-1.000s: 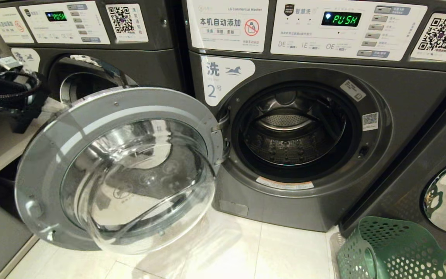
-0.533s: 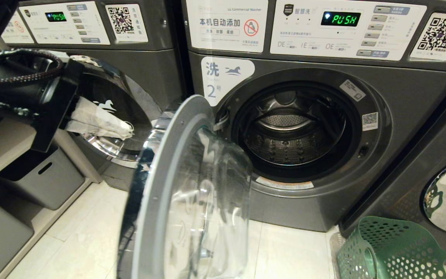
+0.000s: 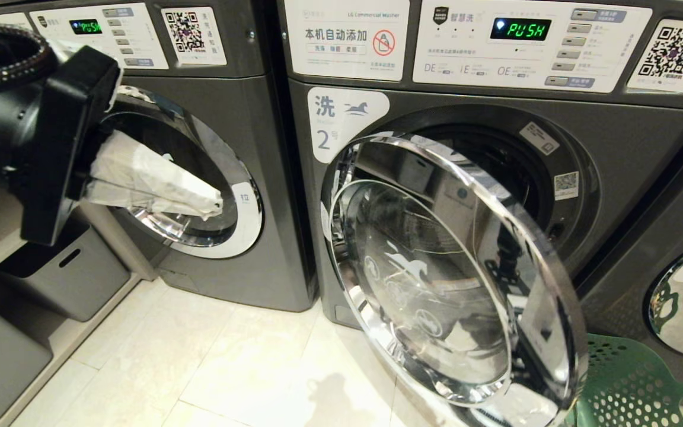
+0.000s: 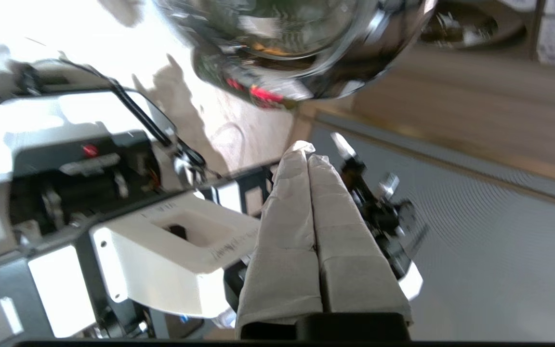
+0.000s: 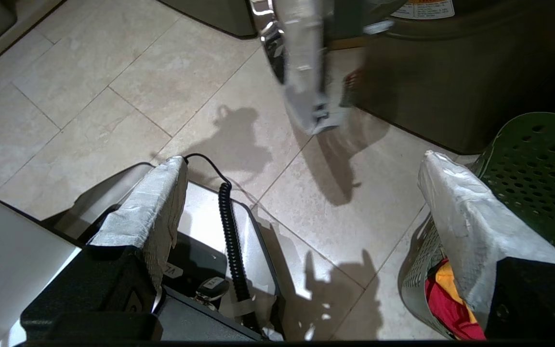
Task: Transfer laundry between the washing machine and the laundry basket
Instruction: Close the washing machine door with the left hand
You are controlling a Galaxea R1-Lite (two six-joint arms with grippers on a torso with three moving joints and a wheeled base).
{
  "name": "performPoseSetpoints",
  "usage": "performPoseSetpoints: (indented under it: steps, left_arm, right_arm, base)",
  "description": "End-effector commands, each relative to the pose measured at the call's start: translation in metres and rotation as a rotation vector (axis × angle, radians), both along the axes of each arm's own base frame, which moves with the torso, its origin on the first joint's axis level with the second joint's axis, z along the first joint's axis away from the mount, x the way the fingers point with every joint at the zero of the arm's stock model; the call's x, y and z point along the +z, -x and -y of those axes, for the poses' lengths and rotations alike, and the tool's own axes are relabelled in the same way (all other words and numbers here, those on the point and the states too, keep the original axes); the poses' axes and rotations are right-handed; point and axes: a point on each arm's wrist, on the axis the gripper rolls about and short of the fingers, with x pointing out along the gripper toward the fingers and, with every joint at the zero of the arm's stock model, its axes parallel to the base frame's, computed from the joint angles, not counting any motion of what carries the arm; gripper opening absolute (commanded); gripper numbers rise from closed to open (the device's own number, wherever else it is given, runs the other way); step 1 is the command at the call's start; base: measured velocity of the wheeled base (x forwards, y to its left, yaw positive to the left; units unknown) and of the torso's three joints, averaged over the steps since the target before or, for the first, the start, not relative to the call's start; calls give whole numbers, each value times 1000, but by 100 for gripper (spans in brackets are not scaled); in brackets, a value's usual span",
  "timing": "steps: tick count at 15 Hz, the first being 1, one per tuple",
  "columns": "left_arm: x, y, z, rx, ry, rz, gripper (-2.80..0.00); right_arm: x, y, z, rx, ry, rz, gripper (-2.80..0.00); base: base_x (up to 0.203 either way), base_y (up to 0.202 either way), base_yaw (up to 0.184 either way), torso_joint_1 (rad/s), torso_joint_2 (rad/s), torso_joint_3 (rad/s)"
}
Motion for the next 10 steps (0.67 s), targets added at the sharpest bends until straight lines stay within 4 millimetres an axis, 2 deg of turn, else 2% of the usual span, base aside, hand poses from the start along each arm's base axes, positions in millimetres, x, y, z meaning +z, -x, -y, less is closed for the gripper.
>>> performPoseSetpoints:
  steps: [1,3,5,6,7,8,10]
  left_arm:
    - [6,8,-3,73,-36,71,-280]
    - [17,10,-3,188,-60,209,-280]
    - [33,11,-4,272,-8,364,-280]
    - [42,14,-7,312,12,440,-280]
    - [49,22,-12,344,14,508,-280]
    - [54,30,-16,358,-8,566,-280]
    - [60,42,-25,374,-53,651,-280]
  right_arm:
    - [9,-1,0,-2,0,20,0]
    - [39,-11,-5,-55,-13,6,0]
    - [78,-45,-18,-178,-33,-92,0]
    - [90,-72,-28,-250,-24,-167,0]
    - [96,-109,-41,-333,0,-252,0]
    - [95,-147,-52,-418,18,-311,0]
    - [80,-217,-61,-577,59,-349,0]
  base:
    - [0,0,0,0,0,0]
    - [0,0,0,0,0,0]
    - [0,0,0,0,0,0]
    - [0,0,0,0,0,0]
    - [0,0,0,0,0,0]
    - [0,0,0,0,0,0]
    - [0,0,0,0,0,0]
